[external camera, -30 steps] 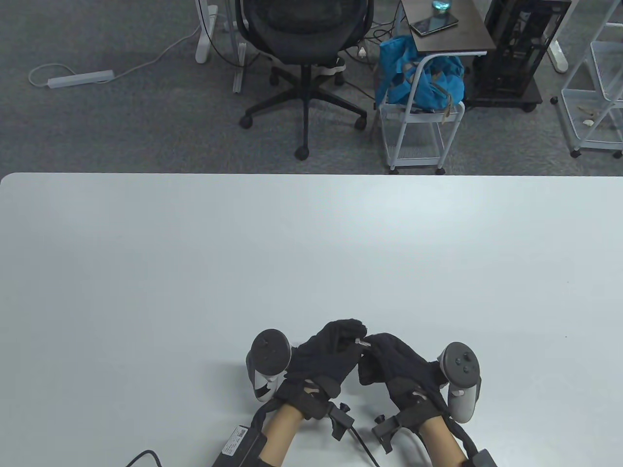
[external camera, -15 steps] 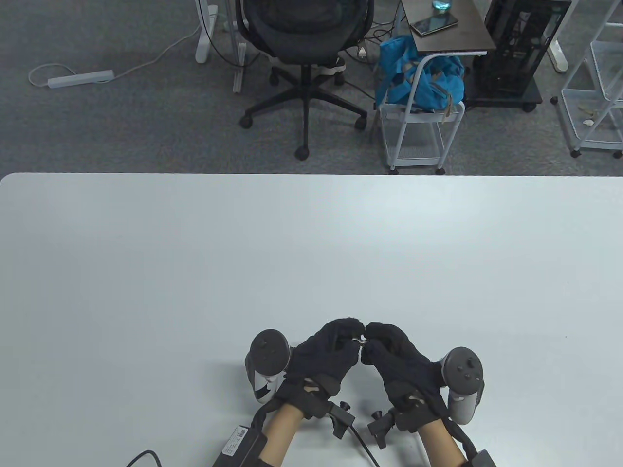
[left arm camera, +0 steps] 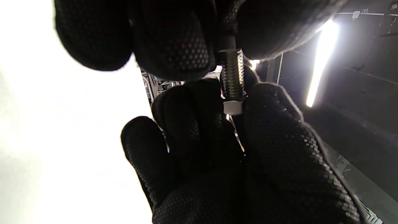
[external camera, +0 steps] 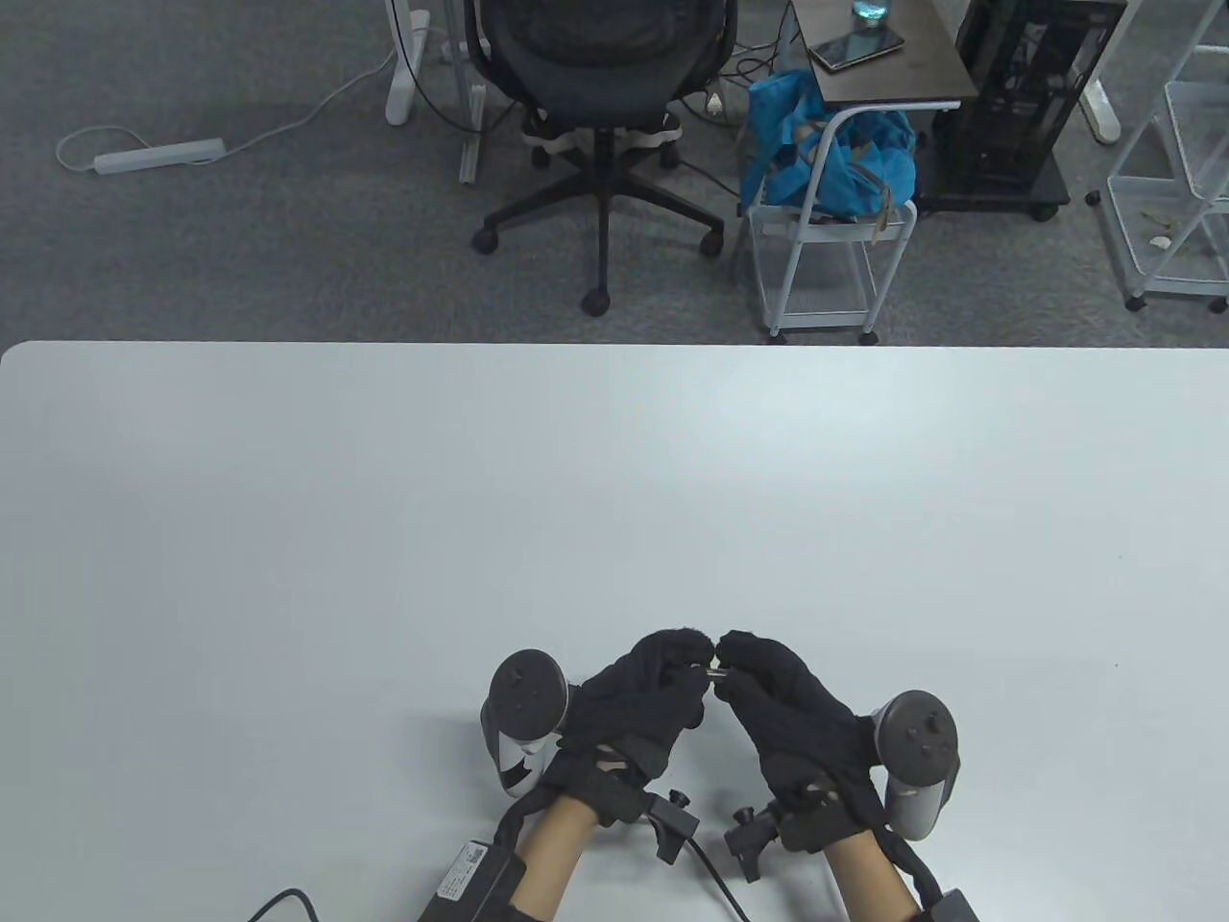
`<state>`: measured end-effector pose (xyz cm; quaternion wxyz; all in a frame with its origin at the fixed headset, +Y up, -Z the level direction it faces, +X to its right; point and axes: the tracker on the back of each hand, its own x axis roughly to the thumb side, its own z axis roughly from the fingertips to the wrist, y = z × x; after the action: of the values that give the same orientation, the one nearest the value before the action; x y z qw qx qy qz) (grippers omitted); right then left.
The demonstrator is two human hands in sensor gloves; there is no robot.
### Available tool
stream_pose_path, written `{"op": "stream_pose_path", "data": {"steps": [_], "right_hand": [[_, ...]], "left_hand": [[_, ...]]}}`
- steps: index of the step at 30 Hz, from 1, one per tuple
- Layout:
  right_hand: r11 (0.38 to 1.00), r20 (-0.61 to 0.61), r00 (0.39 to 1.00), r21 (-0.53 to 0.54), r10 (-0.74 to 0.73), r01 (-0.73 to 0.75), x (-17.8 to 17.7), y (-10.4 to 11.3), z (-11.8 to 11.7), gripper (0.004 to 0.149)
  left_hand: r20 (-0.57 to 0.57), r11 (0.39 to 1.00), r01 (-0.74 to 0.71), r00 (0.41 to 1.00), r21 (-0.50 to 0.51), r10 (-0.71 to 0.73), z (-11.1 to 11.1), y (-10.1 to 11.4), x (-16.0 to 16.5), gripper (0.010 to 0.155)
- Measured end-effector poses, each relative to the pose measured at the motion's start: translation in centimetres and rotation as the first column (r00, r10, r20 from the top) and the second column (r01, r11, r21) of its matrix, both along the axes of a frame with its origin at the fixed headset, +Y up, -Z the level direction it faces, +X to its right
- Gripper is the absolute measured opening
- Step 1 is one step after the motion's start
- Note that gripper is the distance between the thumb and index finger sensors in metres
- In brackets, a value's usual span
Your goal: Unscrew nut from screw
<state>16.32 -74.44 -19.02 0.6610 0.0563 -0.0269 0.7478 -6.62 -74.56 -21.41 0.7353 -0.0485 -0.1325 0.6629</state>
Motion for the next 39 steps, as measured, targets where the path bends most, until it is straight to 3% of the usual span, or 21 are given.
{"op": "stream_pose_path", "data": {"steps": [4,8,13,20,39], "right_hand": [[0.996,-0.078,0.996,-0.075,-0.045,0.039,-0.1,-0.6,-0.2,0.062],[0.981,-0.061,0.993,-0.174,-0.1,0.088,0.0,-1.5,-0.1,0.076],[0.965,-0.053,0.994,-0.25,-0.091,0.075,0.3,-1.9,-0.1,0.07],[0.976,-0.043,0.993,-0.195,-0.11,0.099,0.2,-1.5,-0.2,0.053],[0.993,-0.032,0.996,-0.091,-0.078,0.074,0.2,-0.8,-0.2,0.049]], "left_hand": [[0.002,1.0,-0.001,1.0,0.004,0.001,0.0,0.0,0.0,0.049],[0.006,1.0,0.002,1.0,0.013,-0.002,-0.1,0.1,0.0,0.048],[0.031,0.999,0.017,0.999,0.038,-0.019,0.0,0.3,0.2,0.046],[0.032,0.999,0.019,0.999,0.045,-0.021,0.0,0.2,0.2,0.046],[-0.007,1.0,0.005,1.0,0.009,-0.005,0.0,0.0,0.0,0.049]]}}
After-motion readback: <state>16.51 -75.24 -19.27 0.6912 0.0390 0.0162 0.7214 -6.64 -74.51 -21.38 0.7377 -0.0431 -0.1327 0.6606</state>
